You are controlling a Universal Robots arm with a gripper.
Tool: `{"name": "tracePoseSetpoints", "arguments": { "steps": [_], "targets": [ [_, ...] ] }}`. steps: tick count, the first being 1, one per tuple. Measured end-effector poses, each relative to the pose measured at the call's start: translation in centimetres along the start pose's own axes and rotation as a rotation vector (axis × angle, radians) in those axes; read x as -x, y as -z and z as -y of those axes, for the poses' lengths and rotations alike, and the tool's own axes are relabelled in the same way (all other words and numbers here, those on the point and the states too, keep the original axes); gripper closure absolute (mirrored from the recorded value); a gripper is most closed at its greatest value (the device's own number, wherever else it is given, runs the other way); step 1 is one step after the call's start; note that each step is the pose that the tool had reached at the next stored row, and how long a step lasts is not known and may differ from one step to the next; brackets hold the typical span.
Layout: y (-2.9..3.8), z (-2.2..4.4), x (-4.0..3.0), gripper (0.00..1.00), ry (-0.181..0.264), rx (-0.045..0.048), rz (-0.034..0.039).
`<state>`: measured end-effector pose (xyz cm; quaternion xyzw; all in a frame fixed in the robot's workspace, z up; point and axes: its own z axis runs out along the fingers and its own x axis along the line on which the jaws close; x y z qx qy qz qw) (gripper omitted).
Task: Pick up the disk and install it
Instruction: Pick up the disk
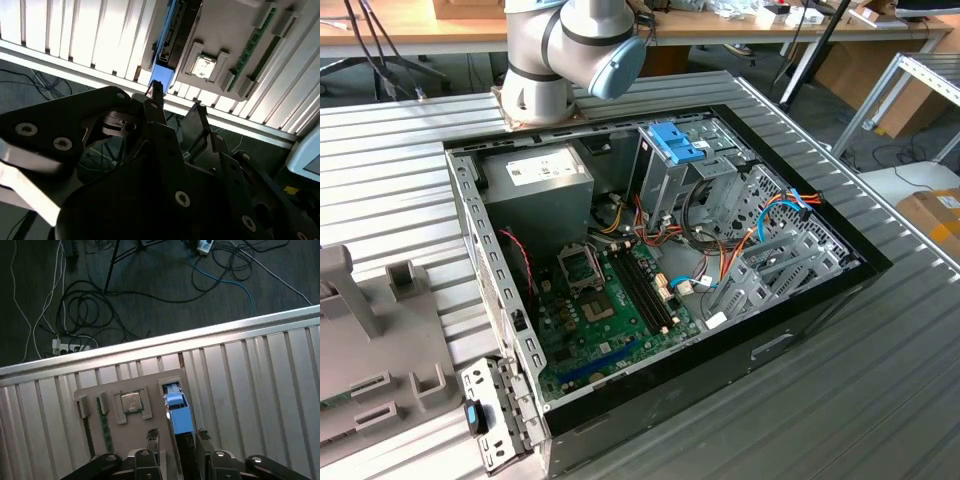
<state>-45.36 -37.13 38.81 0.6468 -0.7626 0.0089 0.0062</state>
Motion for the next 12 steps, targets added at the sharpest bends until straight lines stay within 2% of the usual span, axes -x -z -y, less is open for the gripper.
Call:
{"name": "tracePoseSetpoints", "arguments": {
  "steps": [1, 7, 8, 9, 12],
  "targets": [
    [-0.03, 0.0, 0.0, 0.58, 0.045, -0.001, 0.0003],
    [-0.13, 0.0, 0.0, 0.58, 0.193, -0.0042, 0.0012],
    [-0.15, 0.0, 0.0, 0.58, 0.231, -0.0049, 0.0014],
    [-0.16, 0.0, 0.01, 0.58, 0.244, -0.0052, 0.0015],
    [-0.2, 0.0, 0.01, 0.58, 0.244, -0.0053, 0.0015]
  ]
}}
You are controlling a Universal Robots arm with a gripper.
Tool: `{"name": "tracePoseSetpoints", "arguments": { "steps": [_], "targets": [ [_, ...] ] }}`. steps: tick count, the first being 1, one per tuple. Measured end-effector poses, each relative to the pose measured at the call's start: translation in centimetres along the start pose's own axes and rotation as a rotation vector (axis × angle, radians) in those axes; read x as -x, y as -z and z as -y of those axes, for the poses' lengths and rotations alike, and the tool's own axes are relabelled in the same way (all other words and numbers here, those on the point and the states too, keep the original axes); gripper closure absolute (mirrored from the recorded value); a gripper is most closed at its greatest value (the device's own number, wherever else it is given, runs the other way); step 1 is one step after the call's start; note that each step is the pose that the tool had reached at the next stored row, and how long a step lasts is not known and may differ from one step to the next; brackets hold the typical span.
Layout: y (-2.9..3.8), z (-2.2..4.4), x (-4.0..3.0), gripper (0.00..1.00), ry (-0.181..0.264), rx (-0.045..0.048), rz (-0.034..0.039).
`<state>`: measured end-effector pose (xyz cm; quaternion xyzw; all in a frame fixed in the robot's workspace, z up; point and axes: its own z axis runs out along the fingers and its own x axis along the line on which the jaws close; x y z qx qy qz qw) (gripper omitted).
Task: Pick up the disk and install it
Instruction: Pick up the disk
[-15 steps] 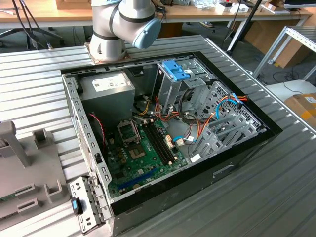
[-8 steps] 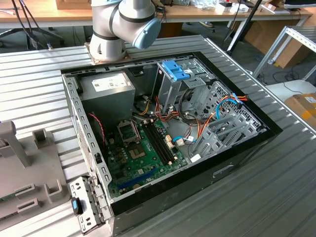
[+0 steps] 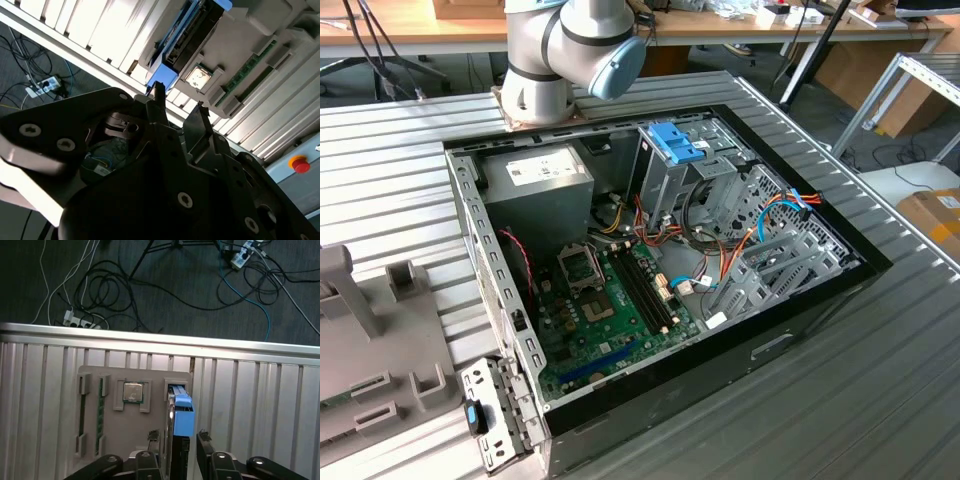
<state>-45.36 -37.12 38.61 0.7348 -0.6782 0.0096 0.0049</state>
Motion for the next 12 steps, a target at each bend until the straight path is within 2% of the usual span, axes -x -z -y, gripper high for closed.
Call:
{"name": "tracePoseSetpoints", "arguments": {
  "steps": [3, 12],
  "targets": [
    [-0.45, 0.0, 0.01, 0.58, 0.0, 0.0001, 0.0],
    [-0.55, 0.0, 0.01, 0.58, 0.0, 0.0002, -0.0001]
  ]
}}
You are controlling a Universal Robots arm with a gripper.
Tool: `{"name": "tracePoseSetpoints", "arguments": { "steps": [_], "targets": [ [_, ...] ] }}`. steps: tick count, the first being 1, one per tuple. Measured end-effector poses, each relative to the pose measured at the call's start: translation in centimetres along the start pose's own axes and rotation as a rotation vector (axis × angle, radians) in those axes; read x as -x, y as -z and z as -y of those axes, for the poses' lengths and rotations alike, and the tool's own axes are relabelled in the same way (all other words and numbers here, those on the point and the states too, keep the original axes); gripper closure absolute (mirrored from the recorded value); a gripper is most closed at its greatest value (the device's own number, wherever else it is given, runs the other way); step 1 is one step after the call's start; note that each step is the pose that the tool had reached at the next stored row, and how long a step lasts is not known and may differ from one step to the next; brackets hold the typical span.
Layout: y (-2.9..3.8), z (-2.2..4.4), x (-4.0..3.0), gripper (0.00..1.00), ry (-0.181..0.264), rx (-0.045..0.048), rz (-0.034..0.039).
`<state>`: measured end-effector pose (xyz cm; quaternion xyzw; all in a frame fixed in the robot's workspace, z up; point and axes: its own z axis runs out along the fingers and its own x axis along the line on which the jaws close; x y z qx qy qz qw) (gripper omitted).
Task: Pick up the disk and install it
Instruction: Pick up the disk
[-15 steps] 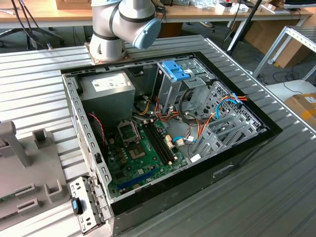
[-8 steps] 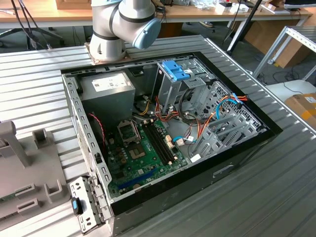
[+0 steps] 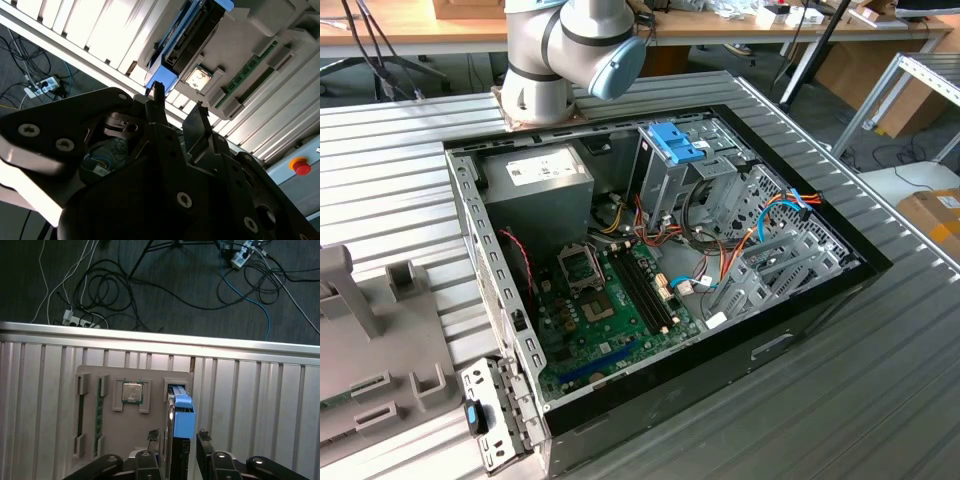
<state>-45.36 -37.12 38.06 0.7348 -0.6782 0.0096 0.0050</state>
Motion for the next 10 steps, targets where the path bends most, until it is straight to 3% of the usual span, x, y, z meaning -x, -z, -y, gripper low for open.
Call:
{"name": "tracePoseSetpoints", "arguments": {
  "steps": [10],
  "targets": [
    [-0.25, -0.01, 0.01, 0.58, 0.0, -0.0002, 0.0001]
  ]
}}
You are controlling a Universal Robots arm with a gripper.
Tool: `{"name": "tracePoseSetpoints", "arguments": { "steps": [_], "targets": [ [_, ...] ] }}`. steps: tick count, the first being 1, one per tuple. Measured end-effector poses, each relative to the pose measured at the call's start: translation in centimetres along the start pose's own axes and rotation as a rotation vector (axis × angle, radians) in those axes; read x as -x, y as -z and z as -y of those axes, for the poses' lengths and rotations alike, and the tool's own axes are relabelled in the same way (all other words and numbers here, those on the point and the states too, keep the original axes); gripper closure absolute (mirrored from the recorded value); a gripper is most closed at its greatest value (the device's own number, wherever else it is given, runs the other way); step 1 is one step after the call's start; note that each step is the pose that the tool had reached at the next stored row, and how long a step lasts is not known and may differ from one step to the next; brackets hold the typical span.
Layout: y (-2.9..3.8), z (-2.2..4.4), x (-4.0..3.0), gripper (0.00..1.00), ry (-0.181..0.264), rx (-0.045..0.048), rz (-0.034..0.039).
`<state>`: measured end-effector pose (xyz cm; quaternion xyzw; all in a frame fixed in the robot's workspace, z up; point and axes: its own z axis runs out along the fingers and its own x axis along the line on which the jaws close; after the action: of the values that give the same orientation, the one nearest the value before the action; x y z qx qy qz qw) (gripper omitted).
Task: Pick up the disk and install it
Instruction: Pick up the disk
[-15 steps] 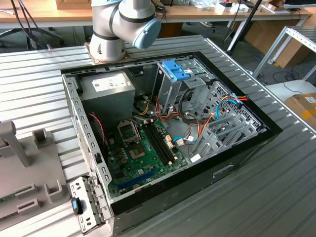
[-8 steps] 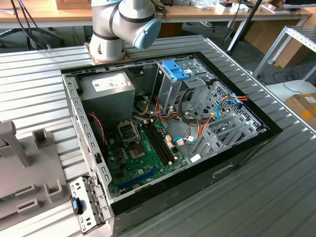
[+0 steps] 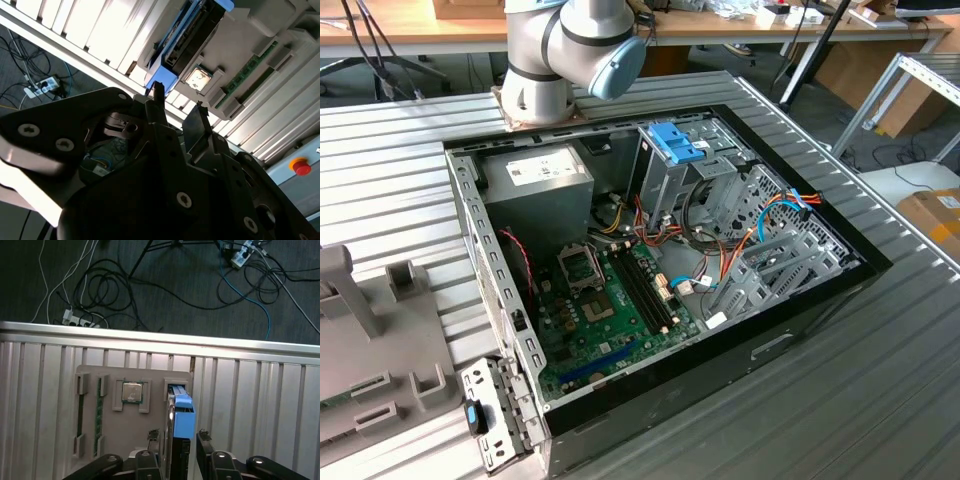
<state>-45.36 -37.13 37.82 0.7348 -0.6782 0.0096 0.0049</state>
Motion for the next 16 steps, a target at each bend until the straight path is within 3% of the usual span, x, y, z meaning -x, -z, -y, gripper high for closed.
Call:
{"name": "tracePoseSetpoints", "arguments": {
  "steps": [4, 7, 9, 16],
  "targets": [
    [-0.14, 0.0, 0.0, 0.58, 0.0, 0.0, -0.0003],
    [-0.71, 0.0, 0.02, 0.58, 0.005, 0.0001, -0.0002],
    [-1.5, -0.01, 0.03, 0.58, 0.013, -0.0001, -0.0001],
    [-1.57, -0.01, 0.03, 0.58, 0.015, -0.0001, -0.0002]
  ]
}}
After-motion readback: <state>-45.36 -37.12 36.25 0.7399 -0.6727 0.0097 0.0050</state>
